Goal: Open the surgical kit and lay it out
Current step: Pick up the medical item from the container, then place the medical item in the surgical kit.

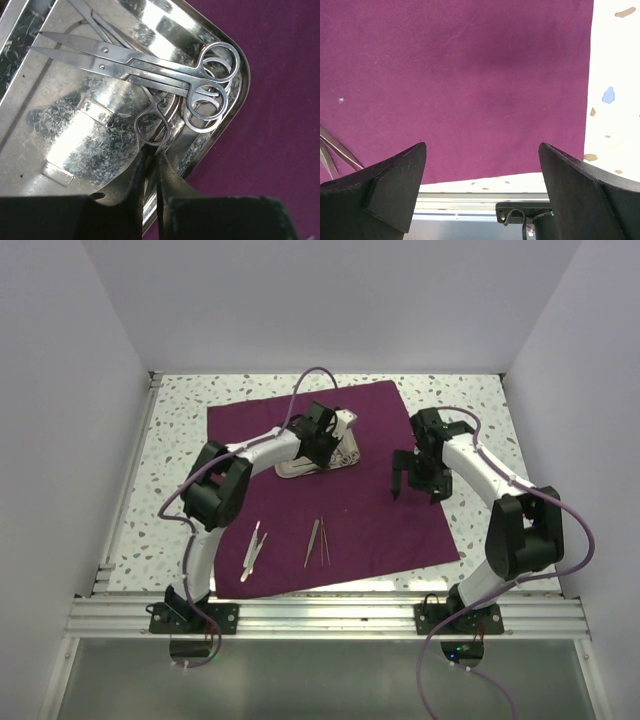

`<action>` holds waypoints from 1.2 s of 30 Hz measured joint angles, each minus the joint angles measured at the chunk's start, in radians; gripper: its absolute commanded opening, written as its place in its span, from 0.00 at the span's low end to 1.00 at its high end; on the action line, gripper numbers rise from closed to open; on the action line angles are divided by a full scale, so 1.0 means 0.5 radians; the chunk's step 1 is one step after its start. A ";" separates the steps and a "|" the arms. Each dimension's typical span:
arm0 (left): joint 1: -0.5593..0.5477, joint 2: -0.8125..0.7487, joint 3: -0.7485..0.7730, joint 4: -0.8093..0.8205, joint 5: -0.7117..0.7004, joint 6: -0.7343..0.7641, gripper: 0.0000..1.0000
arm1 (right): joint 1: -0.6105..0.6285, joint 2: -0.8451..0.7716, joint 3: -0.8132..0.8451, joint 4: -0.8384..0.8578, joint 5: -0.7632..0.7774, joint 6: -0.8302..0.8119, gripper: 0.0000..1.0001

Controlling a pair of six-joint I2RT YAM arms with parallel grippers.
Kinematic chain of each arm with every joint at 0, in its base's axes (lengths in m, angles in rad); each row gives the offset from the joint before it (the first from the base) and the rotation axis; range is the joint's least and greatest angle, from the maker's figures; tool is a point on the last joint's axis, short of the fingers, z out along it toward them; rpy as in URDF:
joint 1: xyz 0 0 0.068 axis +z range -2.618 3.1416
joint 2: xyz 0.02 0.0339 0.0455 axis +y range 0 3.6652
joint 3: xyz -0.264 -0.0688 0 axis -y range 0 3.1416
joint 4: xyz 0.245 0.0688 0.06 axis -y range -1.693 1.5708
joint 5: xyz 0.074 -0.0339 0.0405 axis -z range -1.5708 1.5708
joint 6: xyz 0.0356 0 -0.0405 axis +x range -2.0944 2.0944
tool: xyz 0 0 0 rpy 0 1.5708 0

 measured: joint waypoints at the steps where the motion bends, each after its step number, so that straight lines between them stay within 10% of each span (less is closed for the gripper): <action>1: 0.002 0.000 0.004 -0.002 -0.002 0.010 0.06 | 0.000 0.000 0.001 0.000 0.000 0.000 0.98; 25: 0.043 -0.055 0.655 -0.684 -0.312 -0.252 0.00 | -0.004 -0.036 -0.066 0.064 -0.167 0.042 0.98; 36: -0.212 -0.803 -0.497 -0.637 -0.200 -1.021 0.00 | -0.005 -0.073 -0.003 0.142 -0.219 0.151 0.98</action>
